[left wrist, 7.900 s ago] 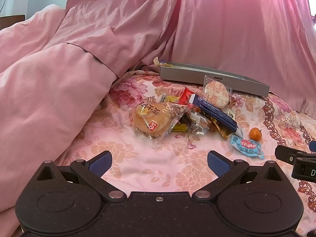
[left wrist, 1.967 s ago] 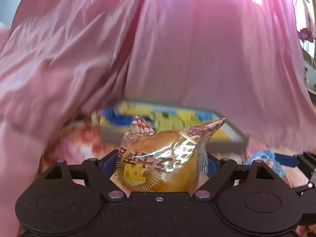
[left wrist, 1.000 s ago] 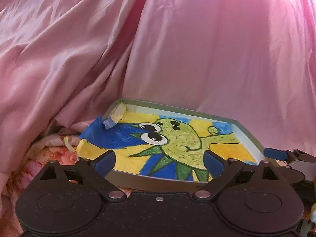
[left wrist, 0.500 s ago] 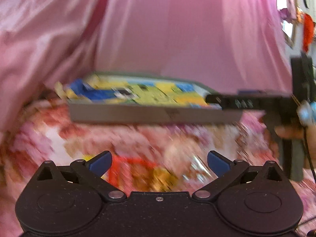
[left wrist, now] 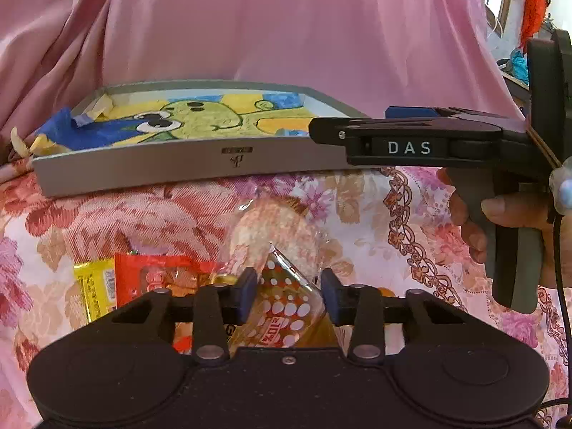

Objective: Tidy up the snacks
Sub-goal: 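Grasp the red-and-white dotted snack packet with the left gripper, then carry the dotted packet over the tray and open the left gripper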

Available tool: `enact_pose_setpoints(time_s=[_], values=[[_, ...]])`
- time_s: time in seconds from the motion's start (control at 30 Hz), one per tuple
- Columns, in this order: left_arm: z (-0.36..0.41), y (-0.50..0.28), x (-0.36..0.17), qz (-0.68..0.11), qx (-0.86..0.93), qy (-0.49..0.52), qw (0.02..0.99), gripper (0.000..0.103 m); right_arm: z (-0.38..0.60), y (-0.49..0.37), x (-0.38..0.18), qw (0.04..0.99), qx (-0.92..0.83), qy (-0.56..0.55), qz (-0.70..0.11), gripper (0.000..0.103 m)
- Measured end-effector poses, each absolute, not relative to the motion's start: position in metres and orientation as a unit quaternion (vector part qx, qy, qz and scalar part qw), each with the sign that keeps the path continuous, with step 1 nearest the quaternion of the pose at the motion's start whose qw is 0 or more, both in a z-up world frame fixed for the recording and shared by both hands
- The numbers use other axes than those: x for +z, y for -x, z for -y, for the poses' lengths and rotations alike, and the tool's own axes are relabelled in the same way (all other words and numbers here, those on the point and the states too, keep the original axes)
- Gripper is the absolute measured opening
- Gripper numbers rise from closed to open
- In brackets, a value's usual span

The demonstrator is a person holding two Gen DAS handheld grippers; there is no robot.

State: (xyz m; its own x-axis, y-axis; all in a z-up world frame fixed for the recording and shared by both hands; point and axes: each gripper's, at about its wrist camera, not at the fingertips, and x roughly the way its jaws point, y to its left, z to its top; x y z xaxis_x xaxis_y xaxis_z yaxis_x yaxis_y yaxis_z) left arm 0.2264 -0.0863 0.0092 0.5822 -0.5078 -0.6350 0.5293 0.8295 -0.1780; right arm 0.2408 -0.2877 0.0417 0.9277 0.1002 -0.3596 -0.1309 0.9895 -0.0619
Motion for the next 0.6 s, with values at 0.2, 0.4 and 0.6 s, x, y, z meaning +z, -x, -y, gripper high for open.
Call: enact_pose_setpoints(time_s=[0.2,0.4,0.6], values=[[0.083,-0.223,0.014,-0.354,-0.288,-0.010,0.890,0.021,0.289,-0.241,0.038,0.980,0.059,0.035,-0.186,0.103],[0.080,-0.216,0.026,-0.340,-0.277,-0.006,0.899,0.019,0.287,-0.237,0.042,0.981,0.063,0.036,-0.181,0.103],[0.067,-0.228,0.065,-0.313,-0.249,0.034,0.916,0.018,0.288,-0.236,0.048,0.983,0.063,0.035,-0.167,0.103]])
